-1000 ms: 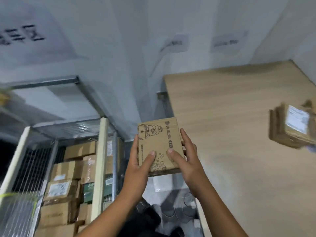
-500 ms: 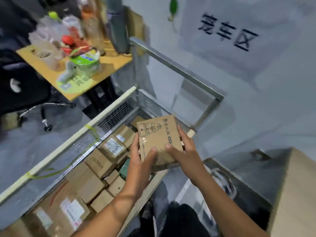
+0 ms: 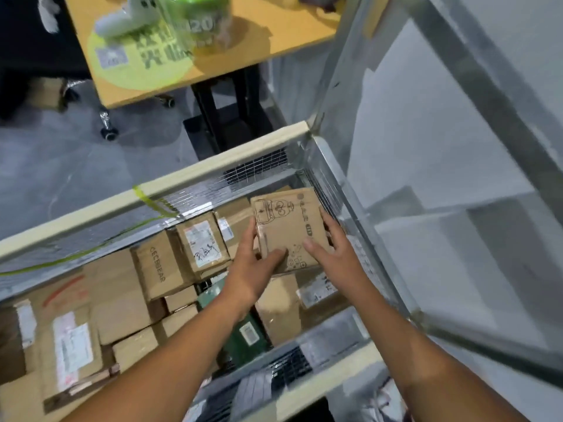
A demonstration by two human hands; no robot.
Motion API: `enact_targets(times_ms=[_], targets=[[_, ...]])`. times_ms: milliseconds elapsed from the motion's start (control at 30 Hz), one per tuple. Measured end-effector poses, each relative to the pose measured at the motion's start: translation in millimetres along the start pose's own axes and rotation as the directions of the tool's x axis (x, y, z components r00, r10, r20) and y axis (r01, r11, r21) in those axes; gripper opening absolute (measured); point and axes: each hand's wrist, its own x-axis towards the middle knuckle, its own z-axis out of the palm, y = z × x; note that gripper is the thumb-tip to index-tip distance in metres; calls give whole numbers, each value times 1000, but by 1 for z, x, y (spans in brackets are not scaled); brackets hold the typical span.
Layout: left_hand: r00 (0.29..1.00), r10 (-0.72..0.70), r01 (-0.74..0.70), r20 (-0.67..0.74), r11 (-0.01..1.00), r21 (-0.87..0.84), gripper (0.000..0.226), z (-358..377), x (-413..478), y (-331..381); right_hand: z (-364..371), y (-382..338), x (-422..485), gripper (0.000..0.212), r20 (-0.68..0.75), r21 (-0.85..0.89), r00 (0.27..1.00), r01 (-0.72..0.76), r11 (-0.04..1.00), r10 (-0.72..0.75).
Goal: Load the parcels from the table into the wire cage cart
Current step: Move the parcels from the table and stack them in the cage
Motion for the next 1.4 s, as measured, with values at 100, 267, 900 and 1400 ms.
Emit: enact_targets(times_ms=[100, 267, 900, 1400], targets=[[998, 45, -40, -51, 994, 104, 82, 18, 73, -25, 3, 34, 73, 72, -11, -17, 1000, 0, 1000, 0], [998, 37, -26, -49, 978, 205, 82, 30, 166, -77, 16, 94, 168, 70, -4, -160, 1000, 20, 987, -21], [994, 93, -90, 59, 366, 926, 70, -15, 175, -126, 49, 116, 178, 72, 35, -903, 998, 56, 426, -58], [880, 340, -468, 331, 509, 723, 72, -40, -147, 22, 31, -50, -233, 76, -523, -495, 850, -238, 835, -68]])
